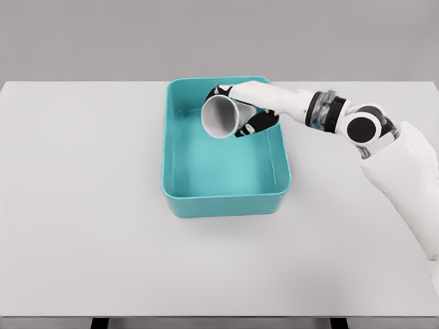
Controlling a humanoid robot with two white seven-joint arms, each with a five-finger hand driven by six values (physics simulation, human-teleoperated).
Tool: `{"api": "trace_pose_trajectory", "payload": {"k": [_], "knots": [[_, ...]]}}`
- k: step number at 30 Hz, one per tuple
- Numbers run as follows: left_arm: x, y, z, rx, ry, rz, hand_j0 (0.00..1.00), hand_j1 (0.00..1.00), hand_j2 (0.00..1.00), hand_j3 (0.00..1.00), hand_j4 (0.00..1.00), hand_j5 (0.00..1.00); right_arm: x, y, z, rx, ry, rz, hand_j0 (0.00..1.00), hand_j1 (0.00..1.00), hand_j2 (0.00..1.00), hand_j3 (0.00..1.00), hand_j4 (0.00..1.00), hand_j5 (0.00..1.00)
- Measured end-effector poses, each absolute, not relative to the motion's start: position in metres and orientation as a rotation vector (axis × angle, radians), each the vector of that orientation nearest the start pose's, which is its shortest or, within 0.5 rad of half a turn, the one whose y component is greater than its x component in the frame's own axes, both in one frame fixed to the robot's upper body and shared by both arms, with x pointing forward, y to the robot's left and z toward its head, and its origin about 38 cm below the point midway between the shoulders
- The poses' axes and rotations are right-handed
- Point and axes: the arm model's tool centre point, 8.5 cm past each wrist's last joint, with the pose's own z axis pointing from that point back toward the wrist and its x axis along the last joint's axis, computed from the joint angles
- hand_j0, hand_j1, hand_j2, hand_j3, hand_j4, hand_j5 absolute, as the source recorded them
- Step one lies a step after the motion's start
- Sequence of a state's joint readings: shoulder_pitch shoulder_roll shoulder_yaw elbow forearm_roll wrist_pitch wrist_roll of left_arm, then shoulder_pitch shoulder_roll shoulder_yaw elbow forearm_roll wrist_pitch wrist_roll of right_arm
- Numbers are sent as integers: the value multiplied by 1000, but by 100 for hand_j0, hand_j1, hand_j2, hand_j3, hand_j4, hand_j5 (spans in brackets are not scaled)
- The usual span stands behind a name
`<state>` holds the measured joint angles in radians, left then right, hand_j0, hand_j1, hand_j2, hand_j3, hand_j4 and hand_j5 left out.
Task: Put the paper cup into the basket with your right arm
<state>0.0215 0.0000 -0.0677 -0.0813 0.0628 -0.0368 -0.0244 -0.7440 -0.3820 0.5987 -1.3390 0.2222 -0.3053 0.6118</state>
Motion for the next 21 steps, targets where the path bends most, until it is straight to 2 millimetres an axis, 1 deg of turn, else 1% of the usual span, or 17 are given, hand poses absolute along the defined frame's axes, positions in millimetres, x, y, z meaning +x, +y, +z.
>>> {"api": "trace_pose_trajectory", "payload": {"k": [5, 8, 12, 19, 21], "knots": [[18, 268, -263, 57, -96, -10, 100, 100, 100, 100, 100, 100, 480, -140, 210, -72, -1587, 1773, 45, 45, 45, 45, 45, 45], [18, 268, -263, 57, -96, -10, 100, 100, 100, 100, 100, 100, 481, -134, 208, -86, -1570, 1804, 45, 45, 45, 45, 45, 45], [18, 268, -263, 57, -96, -10, 100, 100, 100, 100, 100, 100, 481, -129, 202, -85, -1541, 1837, 45, 45, 45, 45, 45, 45], [18, 268, -263, 57, -96, -10, 100, 100, 100, 100, 100, 100, 477, -122, 185, -60, -1489, 1881, 45, 45, 45, 45, 45, 45], [18, 268, -263, 57, -96, -10, 100, 100, 100, 100, 100, 100, 475, -120, 182, -59, -1476, 1893, 46, 46, 46, 46, 46, 46]]}}
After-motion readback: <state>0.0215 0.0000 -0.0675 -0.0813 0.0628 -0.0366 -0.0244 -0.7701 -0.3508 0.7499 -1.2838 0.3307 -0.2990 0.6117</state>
